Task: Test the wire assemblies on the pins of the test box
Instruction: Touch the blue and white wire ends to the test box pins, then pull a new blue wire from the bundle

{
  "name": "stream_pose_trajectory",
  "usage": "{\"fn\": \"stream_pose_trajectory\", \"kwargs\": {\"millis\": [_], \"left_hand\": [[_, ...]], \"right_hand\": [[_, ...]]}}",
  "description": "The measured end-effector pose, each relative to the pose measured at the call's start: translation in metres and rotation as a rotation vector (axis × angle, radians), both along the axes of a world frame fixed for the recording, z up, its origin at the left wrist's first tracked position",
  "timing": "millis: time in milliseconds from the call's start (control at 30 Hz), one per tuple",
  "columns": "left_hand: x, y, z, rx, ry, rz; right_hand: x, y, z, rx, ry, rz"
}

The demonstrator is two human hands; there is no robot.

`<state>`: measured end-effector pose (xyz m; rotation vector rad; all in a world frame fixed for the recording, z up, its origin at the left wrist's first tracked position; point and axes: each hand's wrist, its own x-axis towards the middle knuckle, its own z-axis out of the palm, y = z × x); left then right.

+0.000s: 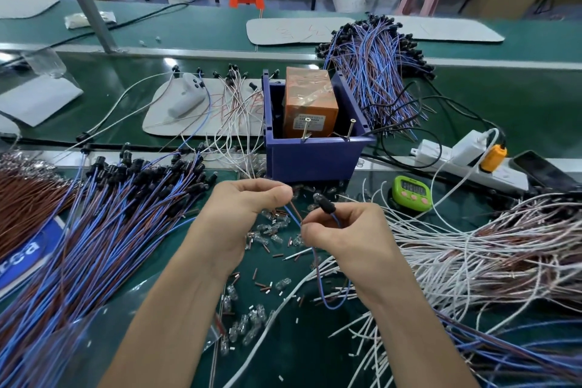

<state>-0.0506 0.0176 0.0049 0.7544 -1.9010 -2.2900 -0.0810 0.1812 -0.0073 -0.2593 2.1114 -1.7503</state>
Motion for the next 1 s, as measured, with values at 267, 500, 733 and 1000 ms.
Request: {"fn": "stream_pose_trajectory", "kwargs": {"millis": [267,500,733,1000], "left_hand": [[-0.005,0.009,-0.011,-0.067,-0.038,-0.046],[-0.018,-0.004,-0.024,-0.435,0.071,0.421],[-0.004,0.008,-0.021,-0.167,0.095,-0.158],[-0.011,0.043,-0.025,0.169,0.082,0.103]], "right_hand": [[0.002,0.009,-0.001,0.109,0.092,-0.045],[0.004,0.012,0.000,0.112,0.050,-0.054],[-0.004,0.003,-0.002,-0.152,-0.091,-0.328],[-0.007,0.001,0.000,-0.339,-0.226,-0.354]]}}
